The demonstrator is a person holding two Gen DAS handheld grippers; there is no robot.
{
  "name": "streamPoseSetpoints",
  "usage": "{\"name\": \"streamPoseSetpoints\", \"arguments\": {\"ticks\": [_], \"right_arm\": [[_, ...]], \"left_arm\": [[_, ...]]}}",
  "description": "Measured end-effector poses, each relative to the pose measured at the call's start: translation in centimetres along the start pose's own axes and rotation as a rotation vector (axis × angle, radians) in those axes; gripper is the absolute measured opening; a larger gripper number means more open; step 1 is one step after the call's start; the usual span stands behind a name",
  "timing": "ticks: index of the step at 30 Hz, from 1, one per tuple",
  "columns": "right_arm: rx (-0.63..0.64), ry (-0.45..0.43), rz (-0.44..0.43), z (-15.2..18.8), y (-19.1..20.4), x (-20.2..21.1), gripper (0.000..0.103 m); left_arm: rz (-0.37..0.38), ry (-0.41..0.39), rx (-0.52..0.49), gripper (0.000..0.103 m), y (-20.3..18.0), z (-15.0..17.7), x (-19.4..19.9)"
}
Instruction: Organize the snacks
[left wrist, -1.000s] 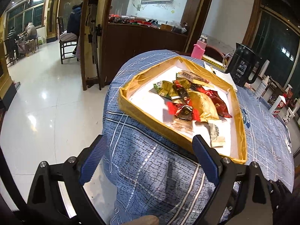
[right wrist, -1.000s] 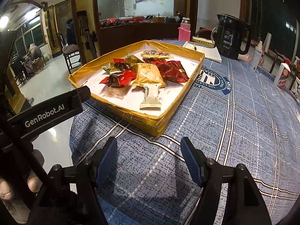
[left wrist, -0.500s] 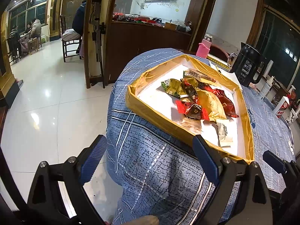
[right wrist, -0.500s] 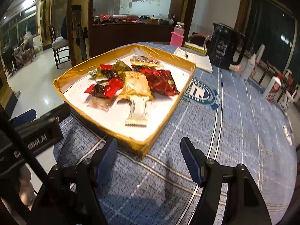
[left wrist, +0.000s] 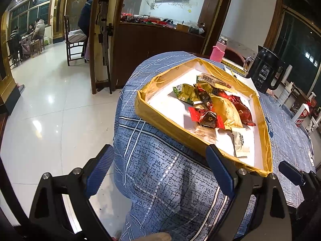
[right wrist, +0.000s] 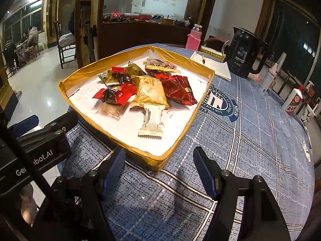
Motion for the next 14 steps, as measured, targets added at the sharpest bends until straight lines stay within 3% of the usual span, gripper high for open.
{"name": "streamPoseSetpoints", "arguments": {"ticks": [14], "right_arm": [[-0.015,-0.011,-0.011,0.29,-0.06,0.5,0.071]], "left_arm": [[0.017,0.034,-0.004,0.093,-0.46,0.39,0.71]]}}
Point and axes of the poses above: each gripper's, at about its wrist camera, not at the fingertips, and x roughly against the way its jaws point, y to its left, z to its underside, the point moved 8 cm from there along -x, roughly the way its jaws point, and after that the axes turned 3 degrees about x, right-handed, at the moved point
